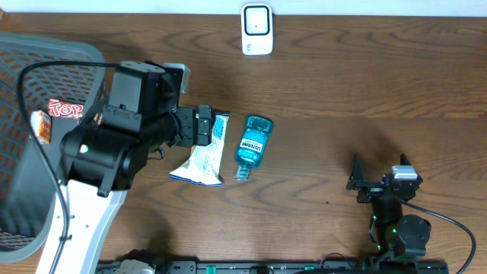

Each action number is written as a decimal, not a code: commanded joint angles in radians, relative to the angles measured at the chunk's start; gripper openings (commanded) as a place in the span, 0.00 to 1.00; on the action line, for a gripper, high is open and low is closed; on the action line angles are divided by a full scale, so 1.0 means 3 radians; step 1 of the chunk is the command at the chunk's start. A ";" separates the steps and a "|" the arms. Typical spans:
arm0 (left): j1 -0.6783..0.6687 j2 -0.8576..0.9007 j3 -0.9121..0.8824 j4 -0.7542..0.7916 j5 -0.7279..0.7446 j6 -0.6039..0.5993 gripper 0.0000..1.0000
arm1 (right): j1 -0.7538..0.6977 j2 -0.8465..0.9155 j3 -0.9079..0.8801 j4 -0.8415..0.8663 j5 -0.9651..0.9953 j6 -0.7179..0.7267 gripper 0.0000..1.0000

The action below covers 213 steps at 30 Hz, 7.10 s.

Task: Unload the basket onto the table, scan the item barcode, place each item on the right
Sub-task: 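Place the snack bag on the table and release it, then reach the left gripper into the basket toward the Zappy wipes pack, then lower the left gripper onto the mint-green Zappy wipes pack and grasp it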

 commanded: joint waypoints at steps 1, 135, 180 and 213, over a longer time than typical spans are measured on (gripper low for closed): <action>0.0029 -0.0158 0.0056 0.0060 -0.0254 -0.0031 0.98 | -0.0011 -0.0014 -0.0005 -0.0014 0.0014 0.0045 0.99; 0.3510 0.1383 -0.1451 0.0738 -0.0261 -0.3508 0.98 | -0.0011 -0.0010 -0.0005 -0.0014 0.0014 0.0045 0.99; 0.3042 0.1240 -0.1427 0.0799 -0.0224 -0.3833 0.98 | -0.0011 -0.0008 -0.0005 -0.0014 0.0014 0.0045 0.99; 0.2989 0.1380 -0.1052 0.0875 -0.1198 -0.2160 0.98 | -0.0011 -0.0008 -0.0005 -0.0014 0.0014 0.0045 0.99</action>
